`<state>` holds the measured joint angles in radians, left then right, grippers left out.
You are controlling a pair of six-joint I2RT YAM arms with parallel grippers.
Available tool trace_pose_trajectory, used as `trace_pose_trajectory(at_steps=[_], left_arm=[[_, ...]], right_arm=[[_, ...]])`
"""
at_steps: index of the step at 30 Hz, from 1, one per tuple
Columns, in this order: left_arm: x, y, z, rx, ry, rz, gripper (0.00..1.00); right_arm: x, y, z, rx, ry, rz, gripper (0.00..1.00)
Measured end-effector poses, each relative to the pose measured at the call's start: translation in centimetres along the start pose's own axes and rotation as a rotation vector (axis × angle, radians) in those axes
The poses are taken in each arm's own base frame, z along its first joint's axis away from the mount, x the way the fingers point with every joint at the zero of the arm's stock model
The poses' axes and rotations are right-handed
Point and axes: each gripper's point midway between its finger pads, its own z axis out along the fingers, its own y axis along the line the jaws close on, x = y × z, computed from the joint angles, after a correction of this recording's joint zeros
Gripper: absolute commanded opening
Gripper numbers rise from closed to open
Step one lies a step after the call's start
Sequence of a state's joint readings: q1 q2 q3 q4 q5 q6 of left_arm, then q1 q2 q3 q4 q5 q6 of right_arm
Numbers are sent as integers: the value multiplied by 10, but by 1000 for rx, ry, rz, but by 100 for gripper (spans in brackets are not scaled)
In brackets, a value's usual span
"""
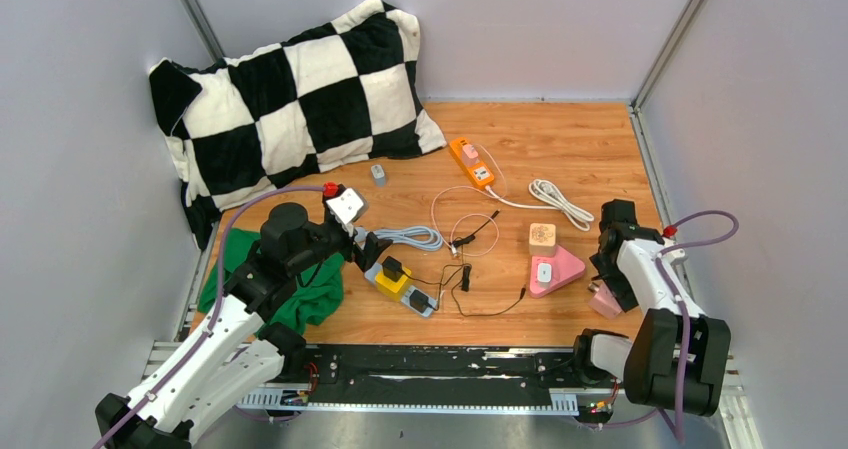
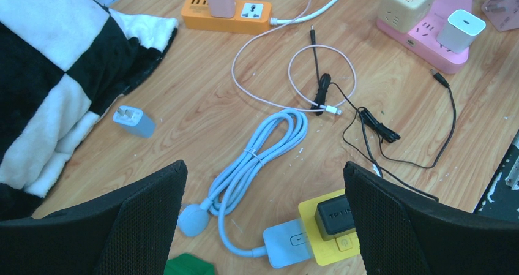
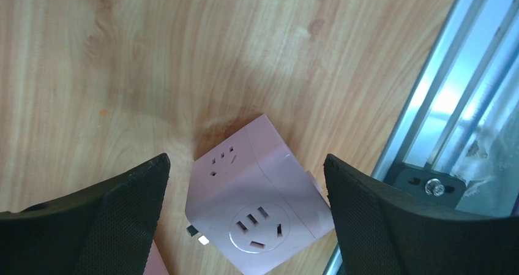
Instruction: Insert the plug
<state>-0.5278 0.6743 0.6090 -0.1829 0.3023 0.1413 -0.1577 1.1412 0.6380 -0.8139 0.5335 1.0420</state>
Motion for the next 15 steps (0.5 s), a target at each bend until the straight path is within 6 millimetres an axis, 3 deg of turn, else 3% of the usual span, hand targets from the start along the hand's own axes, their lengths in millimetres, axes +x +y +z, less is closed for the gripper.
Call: trace_pose_trajectory(at_steps=[6, 10, 15], left_arm=[[0, 0, 0, 0, 0, 1, 100], [-1, 0, -1, -2, -4, 2, 100], [-1, 3, -2, -19, -6, 3, 100]], right_arm=[[-1, 11, 2, -43, -2, -8, 72], [-2, 15, 1, -66, -5, -12, 42], [-9, 18, -7, -117, -30, 9, 38]])
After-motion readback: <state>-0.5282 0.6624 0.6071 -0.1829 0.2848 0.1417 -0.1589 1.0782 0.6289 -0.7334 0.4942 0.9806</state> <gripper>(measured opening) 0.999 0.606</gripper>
